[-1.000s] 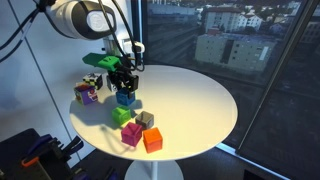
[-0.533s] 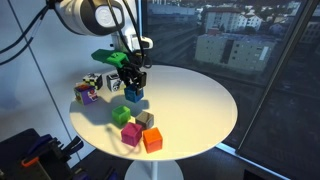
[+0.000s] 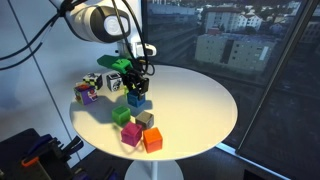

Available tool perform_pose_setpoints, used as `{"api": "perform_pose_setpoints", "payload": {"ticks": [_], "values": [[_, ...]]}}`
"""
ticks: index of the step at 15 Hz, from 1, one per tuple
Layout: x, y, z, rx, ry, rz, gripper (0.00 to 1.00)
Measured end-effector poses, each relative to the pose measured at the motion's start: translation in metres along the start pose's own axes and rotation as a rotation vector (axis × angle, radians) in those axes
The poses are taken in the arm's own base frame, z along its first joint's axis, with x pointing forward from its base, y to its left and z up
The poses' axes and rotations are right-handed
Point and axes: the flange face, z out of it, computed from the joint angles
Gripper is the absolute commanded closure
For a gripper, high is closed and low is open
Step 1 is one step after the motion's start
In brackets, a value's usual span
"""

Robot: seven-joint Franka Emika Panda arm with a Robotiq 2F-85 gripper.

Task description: Pick up the blue block and put it on the table

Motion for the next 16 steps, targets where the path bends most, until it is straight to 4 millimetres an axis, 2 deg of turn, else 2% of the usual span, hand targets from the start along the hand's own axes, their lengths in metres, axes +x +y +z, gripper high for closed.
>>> {"api": "perform_pose_setpoints", "payload": {"ticks": [4,8,9,10,12,14,16], "values": [[0.001,0.001,0.016,-0.002,-0.03,0.002,0.68],[0.001,0.002,0.024,-0.003,-0.045,0.003,0.68],[0.001,0.002,0.024,-0.003,-0.046,0.004,0.6],[0.001,0.002,0.025,-0.004,-0.048,0.004,0.19],[0.001,0.003,0.026,-0.004,-0.05,0.006,0.18],[0.001,0.004,0.026,-0.004,-0.051,0.007,0.02],[0.001,0.004,0.026,-0.004,-0.051,0.007,0.0]]}}
